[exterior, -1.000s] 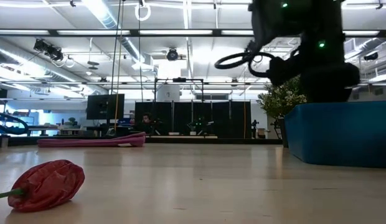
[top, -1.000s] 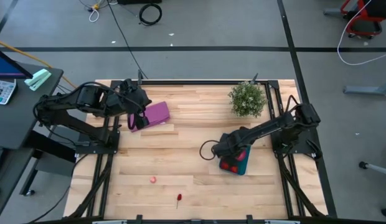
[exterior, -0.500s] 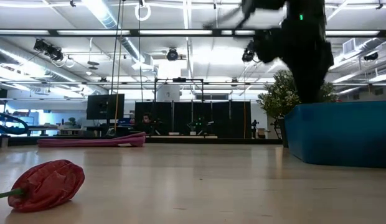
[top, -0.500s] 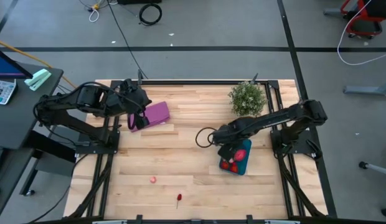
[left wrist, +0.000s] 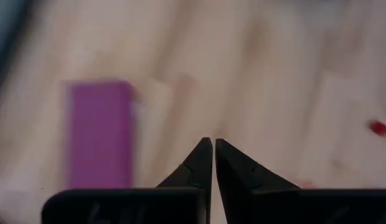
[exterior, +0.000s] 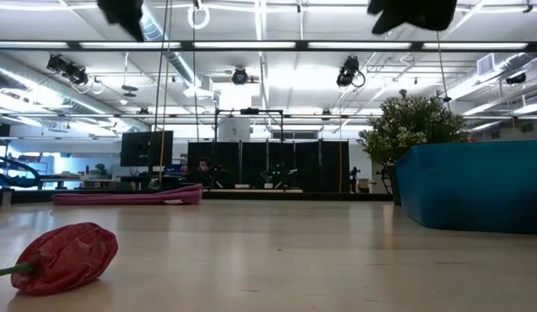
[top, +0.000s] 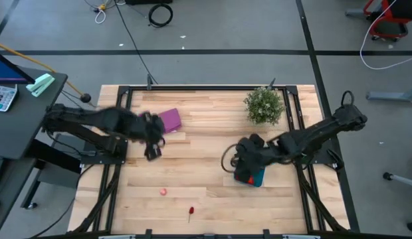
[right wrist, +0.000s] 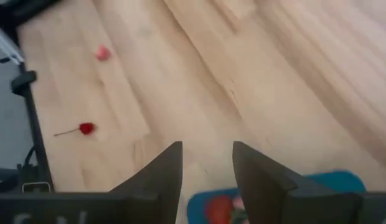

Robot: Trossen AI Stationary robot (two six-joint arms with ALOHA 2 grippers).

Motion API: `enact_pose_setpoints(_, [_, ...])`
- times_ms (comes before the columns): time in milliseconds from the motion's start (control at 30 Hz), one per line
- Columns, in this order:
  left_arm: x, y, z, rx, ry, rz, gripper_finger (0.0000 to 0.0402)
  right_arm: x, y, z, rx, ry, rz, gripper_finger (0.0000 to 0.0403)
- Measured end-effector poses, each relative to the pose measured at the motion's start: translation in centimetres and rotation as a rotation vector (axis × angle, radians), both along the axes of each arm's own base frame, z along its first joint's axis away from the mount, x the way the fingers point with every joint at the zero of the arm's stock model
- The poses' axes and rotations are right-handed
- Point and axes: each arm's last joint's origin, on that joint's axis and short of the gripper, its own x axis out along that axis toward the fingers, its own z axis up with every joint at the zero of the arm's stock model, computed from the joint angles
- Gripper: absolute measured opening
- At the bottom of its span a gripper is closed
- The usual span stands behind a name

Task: Pick and placing Produce into tupperware
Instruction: Put the pink peach into the blue bin

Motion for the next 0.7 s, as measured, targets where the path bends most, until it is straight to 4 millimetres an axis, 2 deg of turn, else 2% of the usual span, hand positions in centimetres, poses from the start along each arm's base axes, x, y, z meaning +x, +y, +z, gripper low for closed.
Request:
enact_pose_setpoints(200, [0.2,-4.1,-7.4,-0.26,0.065,-0.085,0.0019,-0.8,2.3,0.1,-0.135,-0.047,0.068,0.0146])
enact_pose_setpoints(300, [0.1,-6.3,-10.8,-0.415,0.015,-0.125,0.0022,-0.8,2.8,-0.2,-0.196,-0.049,0.086,0.0146])
enact_pose_setpoints(367, [-0.2,-7.9,-12.5,-0.522,-0.031,-0.212,0.0027,-0.7,3.0,-0.3,-0.235,-0.05,0.091,0.0145])
enact_pose_setpoints(533, [-1.6,-10.7,-14.5,-0.629,-0.124,-0.366,0.0035,-0.5,2.8,-0.5,-0.295,-0.055,0.074,0.0144])
enact_pose_setpoints(700, [-2.1,-11.5,-15.1,-0.643,-0.095,-0.33,0.0037,-0.4,2.5,-0.4,-0.333,-0.068,0.046,0.0145])
